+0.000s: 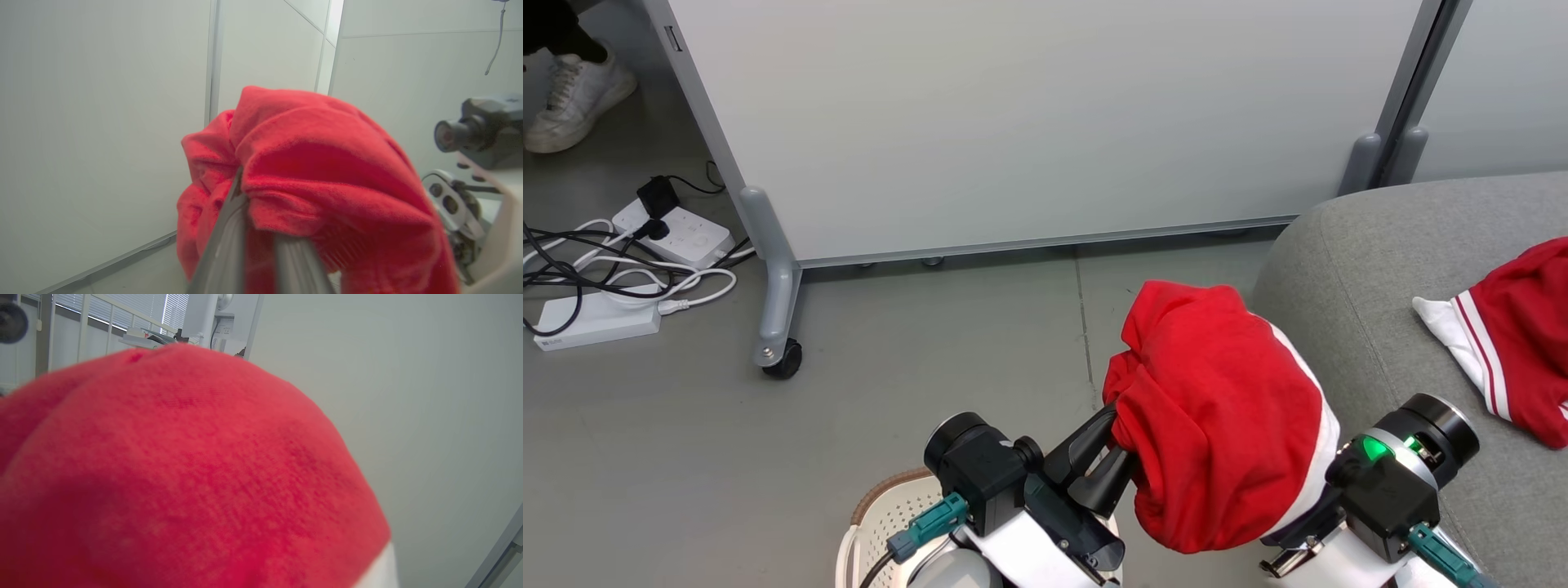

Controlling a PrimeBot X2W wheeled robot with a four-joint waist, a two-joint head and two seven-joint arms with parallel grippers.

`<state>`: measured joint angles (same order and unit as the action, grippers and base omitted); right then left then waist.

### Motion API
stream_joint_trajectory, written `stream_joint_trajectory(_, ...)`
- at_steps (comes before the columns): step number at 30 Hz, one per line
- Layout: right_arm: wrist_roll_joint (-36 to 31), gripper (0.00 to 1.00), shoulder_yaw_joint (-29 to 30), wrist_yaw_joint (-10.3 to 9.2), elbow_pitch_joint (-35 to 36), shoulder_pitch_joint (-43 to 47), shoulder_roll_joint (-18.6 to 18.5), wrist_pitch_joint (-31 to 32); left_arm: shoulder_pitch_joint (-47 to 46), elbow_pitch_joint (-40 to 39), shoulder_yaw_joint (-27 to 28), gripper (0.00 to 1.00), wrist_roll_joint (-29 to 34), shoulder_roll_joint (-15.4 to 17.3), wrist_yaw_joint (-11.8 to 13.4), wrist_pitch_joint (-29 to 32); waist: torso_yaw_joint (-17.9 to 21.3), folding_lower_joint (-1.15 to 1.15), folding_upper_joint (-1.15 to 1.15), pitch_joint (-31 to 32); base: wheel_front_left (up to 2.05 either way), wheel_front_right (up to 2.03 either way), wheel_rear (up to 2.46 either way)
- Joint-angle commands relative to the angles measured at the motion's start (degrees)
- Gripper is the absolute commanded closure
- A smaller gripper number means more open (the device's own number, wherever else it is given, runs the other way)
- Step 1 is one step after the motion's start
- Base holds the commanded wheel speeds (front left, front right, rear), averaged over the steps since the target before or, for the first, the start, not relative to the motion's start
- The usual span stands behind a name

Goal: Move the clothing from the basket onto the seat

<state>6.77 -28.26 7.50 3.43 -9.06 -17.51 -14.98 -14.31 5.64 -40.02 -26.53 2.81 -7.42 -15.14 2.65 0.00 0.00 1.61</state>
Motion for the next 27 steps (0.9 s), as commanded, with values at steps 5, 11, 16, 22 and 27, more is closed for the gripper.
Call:
stream_joint_trajectory(5, 0.0, 1.00, 0.2, -0.01, 0.5, 0.4, 0.0, -0.2, 0.4, 0.2, 0.4, 1.00, 0.5, 0.2, -0.1, 0.0, 0.1, 0.00, 0.00, -0.1, 0.00, 0.00, 0.00)
stream_joint_trajectory(11, 0.7, 1.00, 1.0, -0.01, 0.5, 0.2, 0.3, -0.2, -0.4, 0.4, 0.3, 1.00, 1.1, 0.2, -0.1, 0.0, 0.1, 0.00, 0.00, -0.5, 0.00, 0.00, 0.00)
stream_joint_trajectory(16, 1.0, 1.00, 2.9, -0.01, 1.4, 0.5, 1.1, -0.2, -0.2, -0.2, 1.7, 0.17, 1.9, 0.2, -0.1, 0.0, 0.0, 0.00, 0.00, -0.6, 0.00, 0.00, 0.00)
stream_joint_trajectory(22, 1.1, 1.00, 4.1, -0.01, 1.6, 0.5, 1.7, -0.2, 0.0, -0.2, 2.0, 0.00, 2.8, 0.2, -0.1, 0.0, 0.0, 0.00, 0.00, -0.6, 0.00, 0.00, 0.00)
stream_joint_trajectory(27, 1.2, 1.00, 6.6, -0.01, 1.8, 0.8, 1.9, -0.2, 0.7, 0.3, 2.9, 0.00, 3.4, 0.2, -0.1, 0.0, 0.0, 0.00, 0.00, -0.6, 0.00, 0.00, 0.00)
